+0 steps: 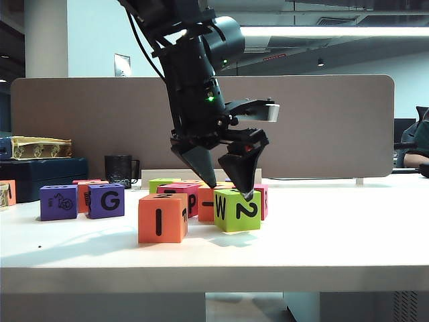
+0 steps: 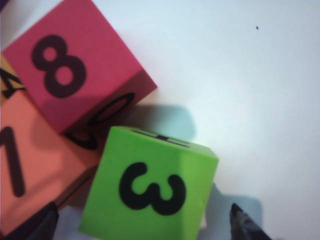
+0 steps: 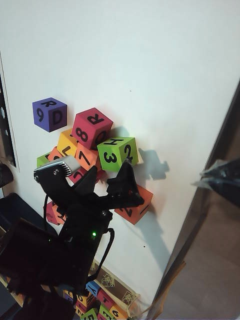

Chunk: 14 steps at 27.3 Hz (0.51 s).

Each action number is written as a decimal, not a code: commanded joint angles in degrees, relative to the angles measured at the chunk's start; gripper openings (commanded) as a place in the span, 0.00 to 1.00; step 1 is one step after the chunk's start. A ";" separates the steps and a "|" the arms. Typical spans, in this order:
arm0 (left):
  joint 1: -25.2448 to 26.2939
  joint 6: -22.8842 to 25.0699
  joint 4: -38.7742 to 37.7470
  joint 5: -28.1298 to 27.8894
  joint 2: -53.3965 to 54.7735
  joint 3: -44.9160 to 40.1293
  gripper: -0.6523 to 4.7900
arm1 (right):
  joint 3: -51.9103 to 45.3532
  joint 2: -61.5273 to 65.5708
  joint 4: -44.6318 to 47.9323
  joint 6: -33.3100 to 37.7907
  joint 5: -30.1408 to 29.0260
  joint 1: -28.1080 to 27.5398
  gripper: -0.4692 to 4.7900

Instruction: Select the appropriate blocks from the scattered letter blocks on the table and arrange them in a row to spell out "23".

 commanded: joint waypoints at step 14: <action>-0.09 -2.82 0.46 0.87 3.13 -0.02 0.73 | 0.11 0.07 0.70 -0.22 0.09 -0.02 0.09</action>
